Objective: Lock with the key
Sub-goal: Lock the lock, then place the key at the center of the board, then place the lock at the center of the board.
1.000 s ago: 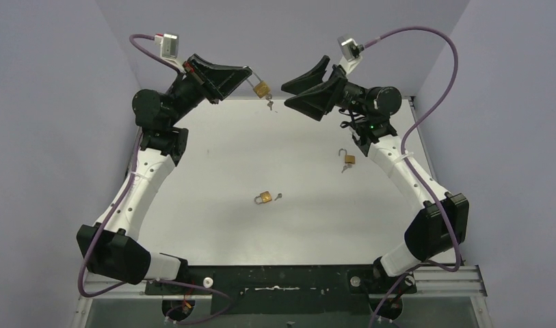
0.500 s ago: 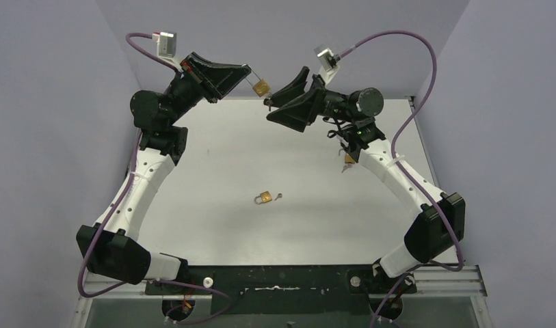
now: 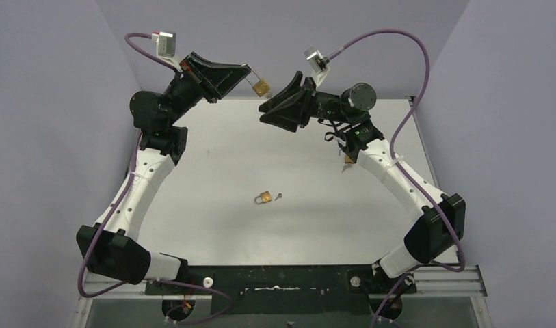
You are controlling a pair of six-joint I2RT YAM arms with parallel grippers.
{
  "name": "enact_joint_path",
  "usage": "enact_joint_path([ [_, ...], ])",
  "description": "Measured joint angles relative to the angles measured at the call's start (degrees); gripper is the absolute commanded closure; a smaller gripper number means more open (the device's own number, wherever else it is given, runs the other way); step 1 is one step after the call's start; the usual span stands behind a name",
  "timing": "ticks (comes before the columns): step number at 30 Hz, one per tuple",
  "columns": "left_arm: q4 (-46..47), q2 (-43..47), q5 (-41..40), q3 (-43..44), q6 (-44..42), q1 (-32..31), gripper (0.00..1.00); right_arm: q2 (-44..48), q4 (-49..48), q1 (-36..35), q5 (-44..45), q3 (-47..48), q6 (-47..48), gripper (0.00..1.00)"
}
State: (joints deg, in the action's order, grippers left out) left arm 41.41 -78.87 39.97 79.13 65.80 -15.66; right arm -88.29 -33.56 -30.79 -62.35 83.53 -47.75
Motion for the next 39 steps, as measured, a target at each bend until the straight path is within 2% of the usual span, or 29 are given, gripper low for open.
enact_joint_path([
  [1,0.0,0.0,0.0,0.0,0.0,0.0,1.0,0.0,0.2,0.0,0.0,0.1,0.2,0.7],
  [3,0.0,0.0,0.0,0.0,0.0,0.0,1.0,0.0,0.6,0.0,0.0,0.4,0.7,1.0],
  [12,0.0,-0.5,0.0,0.0,-0.1,0.1,1.0,0.5,2.4,1.3,0.1,-0.2,1.1,1.0],
  [17,-0.3,-1.1,-0.5,0.0,-0.4,1.2,1.0,5.9,4.8,4.9,1.0,-9.9,3.0,1.0],
  [22,-1.8,-1.4,-2.2,-0.4,-1.7,3.0,1.0,11.3,14.7,6.0,5.4,-19.8,10.1,1.0],
  [25,-5.5,-0.7,-4.0,-3.9,-5.3,2.7,1.0,11.3,19.0,5.9,9.0,-22.7,13.0,1.0],
  [29,-17.5,0.2,-7.9,-11.7,-13.0,1.2,1.0,8.1,22.5,5.7,13.4,-23.1,15.5,1.0],
  [32,-26.3,-0.8,-10.5,-15.3,-17.2,-0.2,1.0,2.9,26.6,5.1,17.0,-20.1,16.9,1.0],
  [39,-32.3,-6.7,-14.3,-23.6,-20.1,-2.3,1.0,-10.0,31.4,4.0,24.3,-16.2,15.8,1.0],
])
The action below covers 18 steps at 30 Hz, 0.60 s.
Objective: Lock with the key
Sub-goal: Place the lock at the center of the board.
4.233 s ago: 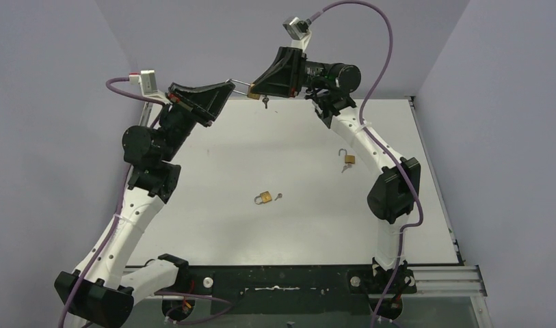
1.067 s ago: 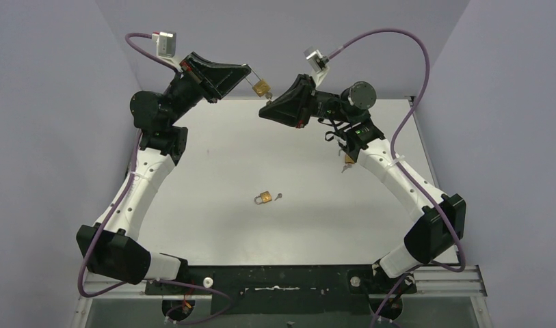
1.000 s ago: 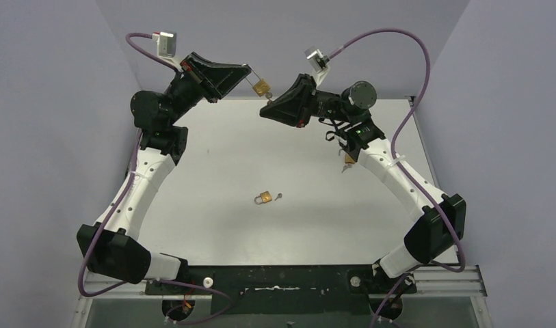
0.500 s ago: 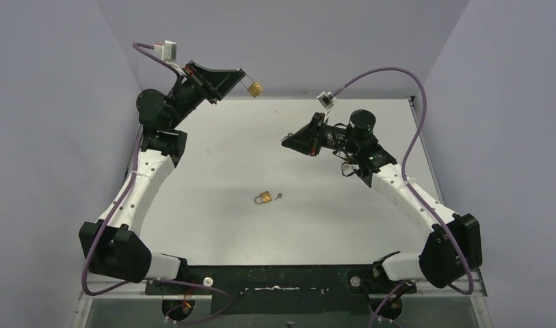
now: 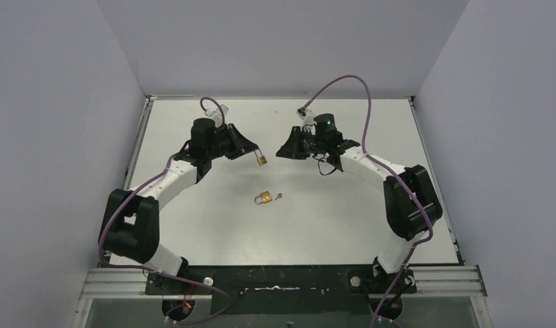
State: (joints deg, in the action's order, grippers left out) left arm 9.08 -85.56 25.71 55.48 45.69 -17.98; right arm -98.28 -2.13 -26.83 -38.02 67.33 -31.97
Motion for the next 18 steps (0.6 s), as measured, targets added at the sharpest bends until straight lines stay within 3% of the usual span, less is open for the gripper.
enact_joint_path([
  [8,-0.5,-12.5,-0.5,-2.4,-1.4,-3.5,1.0,-10.3,4.8,-1.1,4.2,3.3,-4.7,1.0],
  [18,-4.3,-17.4,-4.2,1.1,-6.8,-7.1,1.0,-16.0,9.9,-3.3,7.9,7.4,-6.3,1.0],
])
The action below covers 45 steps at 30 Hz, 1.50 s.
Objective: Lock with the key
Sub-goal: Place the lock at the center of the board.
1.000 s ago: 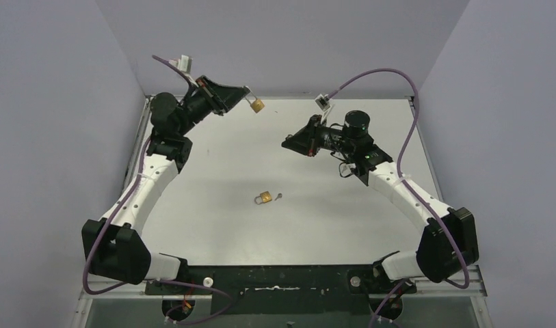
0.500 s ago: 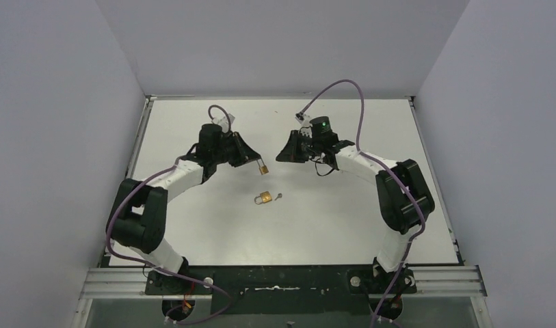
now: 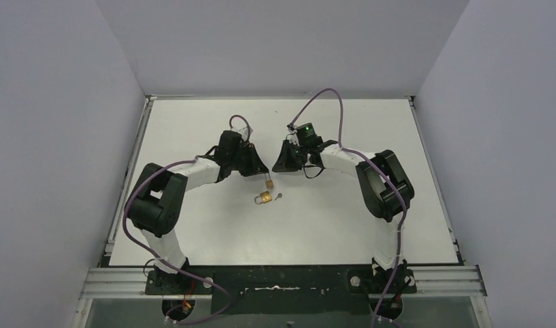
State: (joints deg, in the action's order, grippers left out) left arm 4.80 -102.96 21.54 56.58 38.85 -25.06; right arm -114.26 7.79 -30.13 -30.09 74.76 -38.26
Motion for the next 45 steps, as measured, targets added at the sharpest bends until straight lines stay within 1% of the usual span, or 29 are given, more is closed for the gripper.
enact_joint_path([
  [8,-2.6,-1.2,-3.8,2.4,-2.3,0.4,1.0,-3.8,2.0,0.0,1.4,1.1,-1.1,0.98],
  [11,-2.9,-2.1,-5.1,4.0,-2.3,1.0,1.0,-4.2,2.4,0.0,1.4,1.4,-1.3,0.94],
  [14,-3.1,-3.1,-5.9,5.4,-2.1,1.6,1.0,-4.5,2.7,0.0,1.4,2.1,-1.4,0.85],
  [16,-3.5,-3.8,-6.4,6.3,-2.1,1.8,0.91,-4.5,3.0,0.0,1.3,2.6,-1.3,0.74],
  [19,-3.9,-4.7,-6.6,7.2,-2.0,2.0,0.8,-4.5,3.4,0.0,1.1,3.6,-1.2,0.58],
  [23,-4.9,-4.9,-6.7,7.8,-2.1,2.4,0.63,-4.5,5.2,0.0,1.0,5.4,-0.4,0.49],
  [26,-5.7,-4.9,-6.7,8.3,-2.3,3.1,0.47,-4.2,8.3,0.1,1.5,7.5,1.2,0.37],
  [28,-6.7,-4.9,-6.6,8.6,-2.6,3.7,0.34,-2.9,10.5,0.4,3.0,7.9,2.8,0.19],
  [30,-8.0,-4.5,-6.6,8.8,-3.0,4.4,0.24,0.6,14.4,0.8,5.7,7.9,4.9,0.1],
  [31,-9.1,-4.1,-6.7,8.9,-3.5,4.7,0.19,2.9,16.3,1.3,7.5,7.9,6.2,0.09],
  [32,-10.4,-3.5,-7.0,9.1,-4.0,5.0,0.18,5.5,17.8,2.1,9.5,7.9,7.6,0.08],
  [35,-14.7,-0.5,-8.3,10.1,-5.7,5.6,0.17,13.3,20.7,6.1,16.5,7.9,11.1,0.08],
  [38,-18.1,3.7,-9.3,11.7,-8.0,5.6,0.16,18.5,21.9,13.0,23.7,7.8,14.2,0.11],
  [42,-20.6,9.2,-9.8,13.6,-10.3,5.6,0.15,18.3,21.9,21.9,28.5,5.0,16.7,0.13],
  [45,-22.0,12.6,-9.7,13.7,-11.5,5.7,0.15,15.3,23.6,24.2,30.9,3.1,18.8,0.14],
])
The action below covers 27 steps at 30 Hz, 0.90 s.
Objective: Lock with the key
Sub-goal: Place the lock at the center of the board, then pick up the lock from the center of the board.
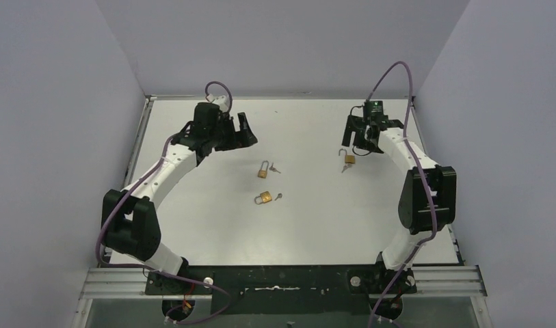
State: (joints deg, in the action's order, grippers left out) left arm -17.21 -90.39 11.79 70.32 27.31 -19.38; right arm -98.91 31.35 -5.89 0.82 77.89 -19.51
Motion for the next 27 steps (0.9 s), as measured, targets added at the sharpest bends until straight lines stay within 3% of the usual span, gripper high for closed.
enact_joint_path([
  [12,-1.7,4.9,3.1,-4.3,-1.0,4.8,0.15,-7.3,1.7,-2.2,1.4,-0.9,5.9,0.29],
  [27,-1.7,4.9,5.0,-5.3,-1.0,5.0,0.15,-14.2,0.4,-2.2,1.8,0.6,8.0,0.42],
])
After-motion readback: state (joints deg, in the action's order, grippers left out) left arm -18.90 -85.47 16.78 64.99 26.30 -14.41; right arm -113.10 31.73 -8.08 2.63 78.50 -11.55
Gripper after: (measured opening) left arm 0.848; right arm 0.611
